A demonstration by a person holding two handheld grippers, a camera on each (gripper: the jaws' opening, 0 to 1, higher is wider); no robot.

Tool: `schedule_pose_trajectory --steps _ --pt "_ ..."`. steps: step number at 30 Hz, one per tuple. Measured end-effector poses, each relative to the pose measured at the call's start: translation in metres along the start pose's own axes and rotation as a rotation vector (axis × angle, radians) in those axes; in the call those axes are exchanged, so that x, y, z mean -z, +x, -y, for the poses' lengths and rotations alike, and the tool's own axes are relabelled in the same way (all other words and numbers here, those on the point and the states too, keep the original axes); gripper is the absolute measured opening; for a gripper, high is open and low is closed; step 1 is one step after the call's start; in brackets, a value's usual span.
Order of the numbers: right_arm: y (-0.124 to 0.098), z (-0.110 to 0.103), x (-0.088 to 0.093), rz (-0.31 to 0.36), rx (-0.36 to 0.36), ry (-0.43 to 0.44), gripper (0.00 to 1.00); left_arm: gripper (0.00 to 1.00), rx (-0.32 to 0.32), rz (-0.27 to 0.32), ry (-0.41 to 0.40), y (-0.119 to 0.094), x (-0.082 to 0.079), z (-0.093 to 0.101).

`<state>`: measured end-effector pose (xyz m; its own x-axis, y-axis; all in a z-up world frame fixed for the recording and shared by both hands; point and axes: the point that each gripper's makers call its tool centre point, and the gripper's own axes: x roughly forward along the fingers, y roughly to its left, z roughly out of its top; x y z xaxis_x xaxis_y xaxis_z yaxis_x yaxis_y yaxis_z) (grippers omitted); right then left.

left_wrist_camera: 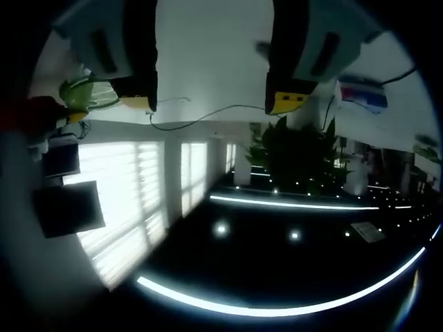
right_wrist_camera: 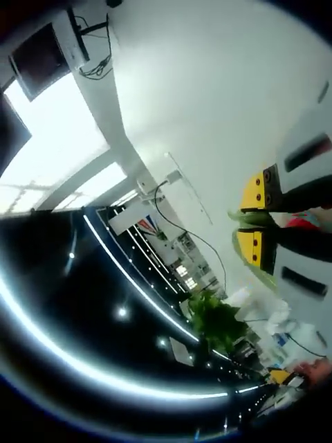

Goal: Open container latches remove lid place lid upside down on tabletop take tomato from container place on tabletop

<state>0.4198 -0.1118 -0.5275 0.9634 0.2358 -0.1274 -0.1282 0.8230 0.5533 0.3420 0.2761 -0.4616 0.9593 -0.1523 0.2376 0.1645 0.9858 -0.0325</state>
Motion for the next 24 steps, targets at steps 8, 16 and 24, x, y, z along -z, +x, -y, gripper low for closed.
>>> schedule_pose_trajectory --steps 8,16,24 --pt "-0.001 -0.028 -0.023 0.047 -0.032 -0.013 0.02 0.55 -0.017 0.013 -0.004 -0.007 -0.003 -0.005" --pt "0.001 -0.07 -0.042 0.075 -0.108 -0.045 0.01 0.55 -0.03 0.027 -0.007 -0.013 -0.007 -0.012" --pt "0.005 -0.131 -0.047 0.07 -0.232 -0.123 0.01 0.55 -0.04 0.04 -0.008 -0.019 -0.011 -0.015"
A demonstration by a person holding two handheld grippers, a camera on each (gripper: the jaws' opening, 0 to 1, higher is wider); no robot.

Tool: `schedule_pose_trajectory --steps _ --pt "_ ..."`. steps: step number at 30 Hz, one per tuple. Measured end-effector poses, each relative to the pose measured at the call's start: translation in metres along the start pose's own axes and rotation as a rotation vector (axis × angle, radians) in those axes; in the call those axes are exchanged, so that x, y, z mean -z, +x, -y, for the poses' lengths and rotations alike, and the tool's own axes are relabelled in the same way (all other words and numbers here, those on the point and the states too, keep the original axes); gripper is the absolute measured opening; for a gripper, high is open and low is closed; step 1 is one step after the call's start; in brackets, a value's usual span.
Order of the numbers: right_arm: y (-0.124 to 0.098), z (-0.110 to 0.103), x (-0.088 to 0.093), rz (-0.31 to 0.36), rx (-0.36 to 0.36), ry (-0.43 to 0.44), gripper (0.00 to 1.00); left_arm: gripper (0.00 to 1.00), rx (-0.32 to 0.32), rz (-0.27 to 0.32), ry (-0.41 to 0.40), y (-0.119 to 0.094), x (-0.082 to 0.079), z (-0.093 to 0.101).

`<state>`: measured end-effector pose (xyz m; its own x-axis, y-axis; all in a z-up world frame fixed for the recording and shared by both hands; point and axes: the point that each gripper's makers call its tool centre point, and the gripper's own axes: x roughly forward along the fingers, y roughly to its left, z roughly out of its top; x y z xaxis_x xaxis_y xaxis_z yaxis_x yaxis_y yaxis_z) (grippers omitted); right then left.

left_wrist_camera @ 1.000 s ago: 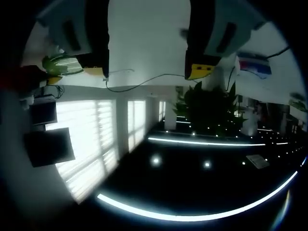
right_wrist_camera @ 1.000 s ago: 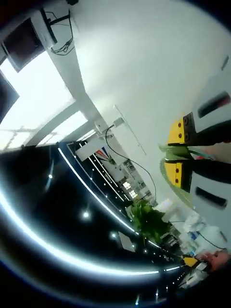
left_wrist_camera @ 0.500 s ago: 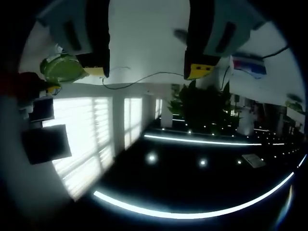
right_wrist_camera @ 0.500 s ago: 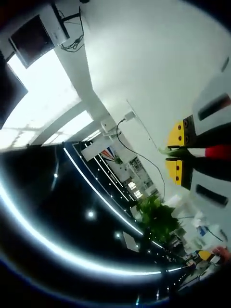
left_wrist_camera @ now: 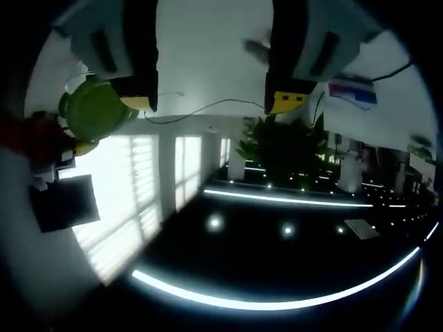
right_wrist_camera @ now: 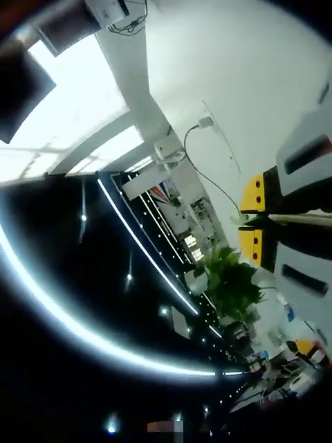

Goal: Open container latches remove lid place lid upside down on tabletop take tomato from container place on tabletop

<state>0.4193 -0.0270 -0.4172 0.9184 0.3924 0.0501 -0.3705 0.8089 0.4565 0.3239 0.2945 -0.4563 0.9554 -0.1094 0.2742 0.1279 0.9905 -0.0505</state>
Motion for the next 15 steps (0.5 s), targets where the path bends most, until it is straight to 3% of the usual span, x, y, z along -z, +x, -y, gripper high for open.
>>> schedule_pose_trajectory --steps 7,15 --pt "0.008 -0.048 0.006 -0.042 -0.122 -0.002 0.0 0.54 -0.007 0.004 0.001 -0.005 -0.002 -0.001" --pt "0.021 -0.076 0.009 -0.099 -0.211 -0.022 0.0 0.54 -0.004 -0.018 0.028 -0.009 0.004 0.001"
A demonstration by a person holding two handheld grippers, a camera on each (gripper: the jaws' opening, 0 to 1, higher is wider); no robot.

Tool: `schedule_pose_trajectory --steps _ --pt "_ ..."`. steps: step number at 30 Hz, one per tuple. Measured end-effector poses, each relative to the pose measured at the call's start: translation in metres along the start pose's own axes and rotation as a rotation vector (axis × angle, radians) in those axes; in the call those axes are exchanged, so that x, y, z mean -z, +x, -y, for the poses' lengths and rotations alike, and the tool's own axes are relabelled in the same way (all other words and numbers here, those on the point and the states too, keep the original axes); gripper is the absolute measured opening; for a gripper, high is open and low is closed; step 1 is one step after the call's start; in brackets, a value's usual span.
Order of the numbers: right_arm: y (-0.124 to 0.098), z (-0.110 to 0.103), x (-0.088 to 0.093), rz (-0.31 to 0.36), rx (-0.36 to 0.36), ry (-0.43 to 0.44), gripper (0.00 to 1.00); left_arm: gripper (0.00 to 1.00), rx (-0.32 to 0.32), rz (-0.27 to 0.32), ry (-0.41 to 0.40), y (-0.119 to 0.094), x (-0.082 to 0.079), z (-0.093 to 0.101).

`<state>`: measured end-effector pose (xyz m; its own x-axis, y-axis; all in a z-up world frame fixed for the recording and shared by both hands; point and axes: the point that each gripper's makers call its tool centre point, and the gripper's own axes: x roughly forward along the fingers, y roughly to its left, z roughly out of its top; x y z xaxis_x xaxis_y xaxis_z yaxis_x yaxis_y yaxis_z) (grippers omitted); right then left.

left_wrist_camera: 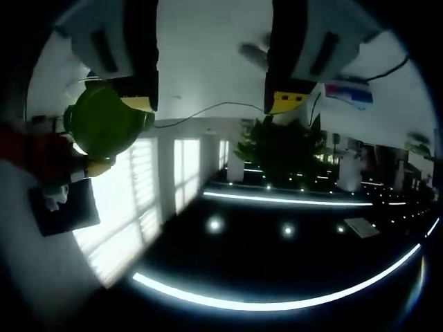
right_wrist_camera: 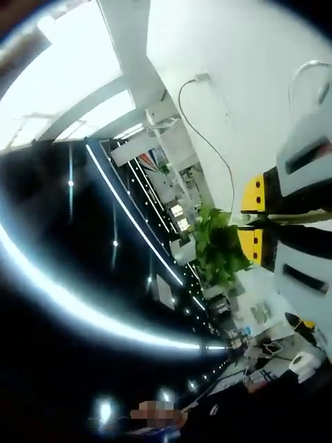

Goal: Open container latches remove lid place lid upside down on tabletop take tomato from container place on tabletop

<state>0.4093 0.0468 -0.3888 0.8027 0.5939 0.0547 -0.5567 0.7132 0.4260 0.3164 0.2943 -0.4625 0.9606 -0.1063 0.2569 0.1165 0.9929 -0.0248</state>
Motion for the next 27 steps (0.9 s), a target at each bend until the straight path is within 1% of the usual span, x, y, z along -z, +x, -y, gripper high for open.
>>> schedule_pose_trajectory --steps 3,5,6,7,9,11,13,15,17,19,20,22,23,25,27 --pt "0.006 -0.004 -0.005 -0.006 -0.023 0.014 0.0 0.54 -0.002 0.004 -0.003 -0.001 -0.002 0.0" --pt "0.009 -0.004 -0.007 -0.009 -0.03 0.009 0.0 0.54 -0.004 0.004 0.012 -0.001 -0.003 0.001" --pt "0.01 -0.003 -0.008 -0.007 -0.036 0.045 0.0 0.54 -0.005 0.003 0.016 -0.001 -0.003 0.001" --pt "0.011 -0.002 -0.01 -0.01 -0.036 0.056 0.0 0.54 -0.006 0.004 0.017 -0.001 -0.004 0.0" --pt "0.011 0.002 -0.017 0.003 -0.033 0.053 0.0 0.54 -0.007 0.006 0.012 -0.001 -0.005 0.0" --pt "0.011 0.009 -0.028 0.021 -0.028 0.076 0.0 0.54 -0.008 0.005 0.012 0.0 -0.004 0.0" --pt "0.017 0.029 -0.045 0.05 0.002 0.095 0.0 0.54 -0.005 0.004 0.01 0.0 -0.004 0.001" --pt "0.019 0.043 -0.058 0.074 0.02 0.118 0.0 0.54 -0.003 0.003 0.007 0.002 -0.003 0.001" --pt "0.019 0.056 -0.069 0.094 0.041 0.111 0.0 0.54 -0.005 0.004 0.001 0.002 -0.003 0.001" --pt "0.017 0.074 -0.081 0.12 0.09 0.074 0.0 0.54 -0.005 0.004 -0.003 0.003 -0.002 0.001" --pt "0.017 0.08 -0.084 0.125 0.105 0.06 0.0 0.54 -0.004 0.003 -0.003 0.003 -0.002 0.002" --pt "0.017 0.095 -0.092 0.13 0.126 0.068 0.0 0.54 -0.003 0.0 0.0 0.003 -0.001 0.002" --pt "0.016 0.105 -0.096 0.133 0.147 0.062 0.0 0.54 -0.002 -0.001 -0.001 0.003 -0.001 0.002" --pt "0.015 0.128 -0.106 0.147 0.21 0.018 0.0 0.54 -0.004 -0.002 -0.002 0.004 -0.001 0.002" --pt "0.017 0.141 -0.11 0.147 0.225 0.027 0.0 0.54 -0.002 -0.003 -0.003 0.005 0.0 0.003"
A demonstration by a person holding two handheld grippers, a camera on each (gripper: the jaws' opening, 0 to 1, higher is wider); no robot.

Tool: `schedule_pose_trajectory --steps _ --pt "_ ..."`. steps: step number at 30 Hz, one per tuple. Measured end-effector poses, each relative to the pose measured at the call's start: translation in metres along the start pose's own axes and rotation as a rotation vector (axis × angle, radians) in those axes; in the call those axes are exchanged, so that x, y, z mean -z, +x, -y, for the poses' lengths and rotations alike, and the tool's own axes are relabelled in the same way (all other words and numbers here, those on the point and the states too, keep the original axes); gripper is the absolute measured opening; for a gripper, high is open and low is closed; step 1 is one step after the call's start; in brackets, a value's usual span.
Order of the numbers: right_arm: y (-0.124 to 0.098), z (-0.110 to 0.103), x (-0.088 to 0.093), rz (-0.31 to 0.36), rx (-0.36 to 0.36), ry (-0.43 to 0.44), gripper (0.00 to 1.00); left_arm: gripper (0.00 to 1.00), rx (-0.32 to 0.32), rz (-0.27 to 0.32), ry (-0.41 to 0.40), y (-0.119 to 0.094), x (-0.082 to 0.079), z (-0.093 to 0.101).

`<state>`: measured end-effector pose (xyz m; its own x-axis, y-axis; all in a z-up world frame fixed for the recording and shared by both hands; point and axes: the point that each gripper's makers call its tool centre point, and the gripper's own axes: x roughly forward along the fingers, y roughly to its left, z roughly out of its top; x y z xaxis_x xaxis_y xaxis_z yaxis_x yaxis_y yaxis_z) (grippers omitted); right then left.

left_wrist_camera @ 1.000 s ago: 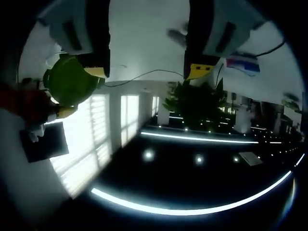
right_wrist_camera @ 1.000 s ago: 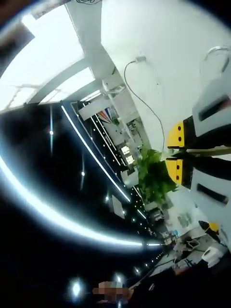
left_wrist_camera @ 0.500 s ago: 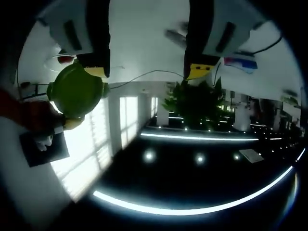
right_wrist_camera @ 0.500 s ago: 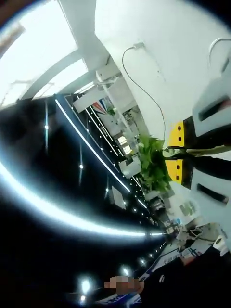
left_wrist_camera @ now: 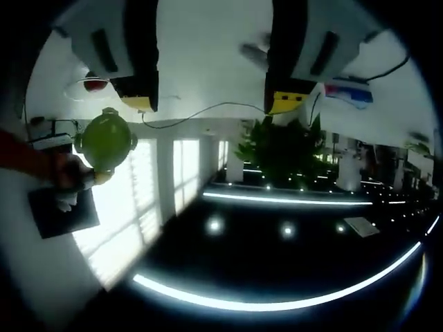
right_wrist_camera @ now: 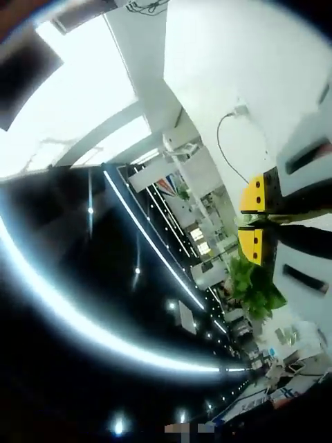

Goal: Open container latches remove lid place lid upside down on tabletop take tomato from container place on tabletop

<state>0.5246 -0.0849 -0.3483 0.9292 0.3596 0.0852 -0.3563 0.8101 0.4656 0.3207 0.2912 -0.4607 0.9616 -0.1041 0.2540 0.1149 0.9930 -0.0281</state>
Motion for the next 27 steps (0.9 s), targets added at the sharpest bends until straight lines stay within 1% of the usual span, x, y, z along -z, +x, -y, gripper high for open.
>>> schedule_pose_trajectory --steps 2,4,6,8,12,13,15,16,17,18,19,20,22,24,25,27 --pt "0.004 0.017 -0.006 0.015 0.05 -0.017 0.0 0.54 0.003 -0.003 0.002 0.001 0.001 0.001" --pt "0.01 0.033 -0.007 0.019 0.09 0.002 0.0 0.54 0.004 -0.006 0.004 0.003 0.001 0.001" --pt "0.016 0.048 -0.006 0.018 0.122 0.011 0.0 0.54 0.005 -0.007 0.004 0.004 0.001 0.001" --pt "0.021 0.059 -0.005 0.018 0.15 -0.001 0.0 0.54 0.005 -0.005 0.006 0.005 0.0 0.001" --pt "0.035 0.085 0.006 0.004 0.212 -0.017 0.0 0.55 0.007 -0.007 0.011 0.006 0.0 0.001" --pt "0.039 0.088 0.009 -0.005 0.221 -0.036 0.0 0.55 0.007 -0.011 0.012 0.007 0.0 0.001" --pt "0.048 0.097 0.015 -0.019 0.257 -0.103 0.0 0.55 0.007 -0.017 0.012 0.007 0.002 0.001" --pt "0.055 0.098 0.019 -0.019 0.251 -0.086 0.0 0.55 0.007 -0.02 0.012 0.008 0.003 0.001" --pt "0.061 0.1 0.023 -0.031 0.258 -0.087 0.0 0.55 0.009 -0.022 0.013 0.008 0.003 0.002" --pt "0.065 0.103 0.028 -0.04 0.28 -0.109 0.0 0.55 0.011 -0.023 0.013 0.008 0.003 0.002" --pt "0.072 0.104 0.035 -0.055 0.292 -0.161 0.0 0.55 0.011 -0.024 0.013 0.008 0.004 0.003" --pt "0.074 0.104 0.036 -0.057 0.295 -0.166 0.01 0.54 0.011 -0.024 0.012 0.008 0.004 0.003" --pt "0.085 0.097 0.05 -0.071 0.289 -0.19 0.01 0.54 0.011 -0.024 0.014 0.008 0.004 0.003" --pt "0.093 0.092 0.061 -0.08 0.294 -0.235 0.01 0.54 0.008 -0.026 0.013 0.008 0.004 0.002" --pt "0.097 0.088 0.067 -0.084 0.29 -0.231 0.01 0.54 0.006 -0.027 0.012 0.008 0.005 0.0" --pt "0.104 0.079 0.077 -0.1 0.276 -0.252 0.01 0.54 0.0 -0.03 0.014 0.007 0.006 -0.002"
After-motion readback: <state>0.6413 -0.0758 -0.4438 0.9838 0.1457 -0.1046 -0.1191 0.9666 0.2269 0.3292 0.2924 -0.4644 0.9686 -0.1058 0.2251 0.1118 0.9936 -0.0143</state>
